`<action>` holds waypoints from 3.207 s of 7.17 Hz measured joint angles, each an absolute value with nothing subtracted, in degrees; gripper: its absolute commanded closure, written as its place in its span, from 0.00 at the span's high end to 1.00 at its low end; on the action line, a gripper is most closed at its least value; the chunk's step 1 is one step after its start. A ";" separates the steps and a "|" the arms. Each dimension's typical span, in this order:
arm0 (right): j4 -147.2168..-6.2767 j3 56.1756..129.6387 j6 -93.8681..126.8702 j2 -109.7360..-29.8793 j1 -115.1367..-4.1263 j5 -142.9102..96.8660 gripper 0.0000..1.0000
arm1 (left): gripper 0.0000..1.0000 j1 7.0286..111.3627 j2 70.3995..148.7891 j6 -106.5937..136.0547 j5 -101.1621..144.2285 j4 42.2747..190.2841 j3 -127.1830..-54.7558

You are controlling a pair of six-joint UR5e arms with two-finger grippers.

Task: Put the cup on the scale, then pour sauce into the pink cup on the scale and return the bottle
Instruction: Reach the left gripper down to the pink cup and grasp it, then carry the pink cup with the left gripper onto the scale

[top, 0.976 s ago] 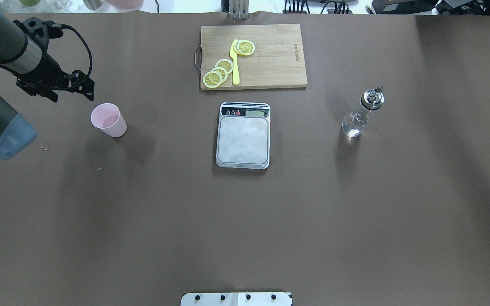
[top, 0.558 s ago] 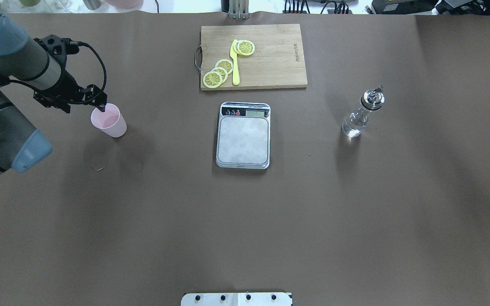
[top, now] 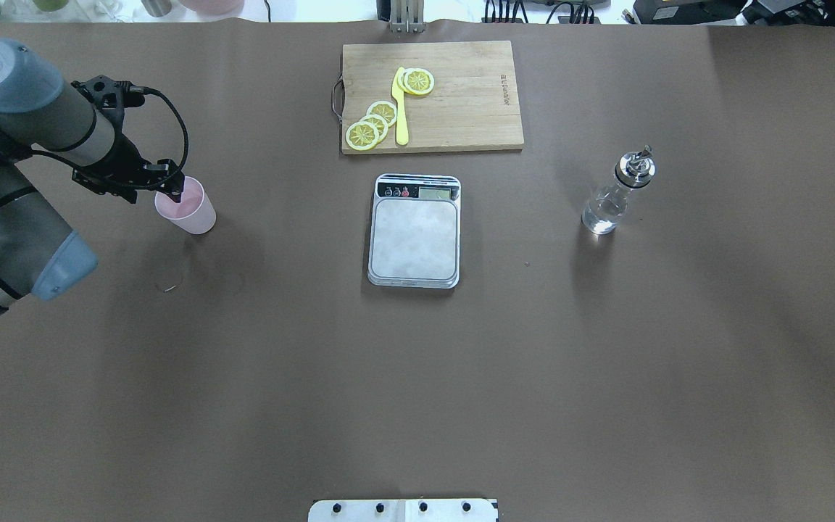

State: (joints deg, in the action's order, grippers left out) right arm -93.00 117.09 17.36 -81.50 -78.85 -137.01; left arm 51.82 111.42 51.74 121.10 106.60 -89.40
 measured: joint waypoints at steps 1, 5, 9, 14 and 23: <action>-92.74 117.39 18.06 -81.44 -78.03 -136.18 1.00 | 0.00 51.67 111.43 51.76 121.39 106.51 -89.68; -90.58 118.61 18.64 -81.63 -76.59 -134.17 1.00 | 0.00 53.45 116.14 54.24 126.82 100.42 -89.58; -83.23 121.58 23.84 -83.14 -72.85 -129.15 1.00 | 0.00 53.29 131.49 66.81 128.87 88.41 -89.42; -63.48 123.55 37.70 -91.41 -62.63 -119.91 1.00 | 0.00 42.29 144.10 83.71 123.44 88.69 -82.93; -60.44 124.24 39.29 -90.80 -59.27 -116.17 1.00 | 0.99 36.37 145.35 84.40 114.26 93.53 -77.12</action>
State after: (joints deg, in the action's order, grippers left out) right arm -60.44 124.24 39.29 -90.80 -59.27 -116.17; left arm 36.37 145.35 84.40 114.26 93.53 -77.12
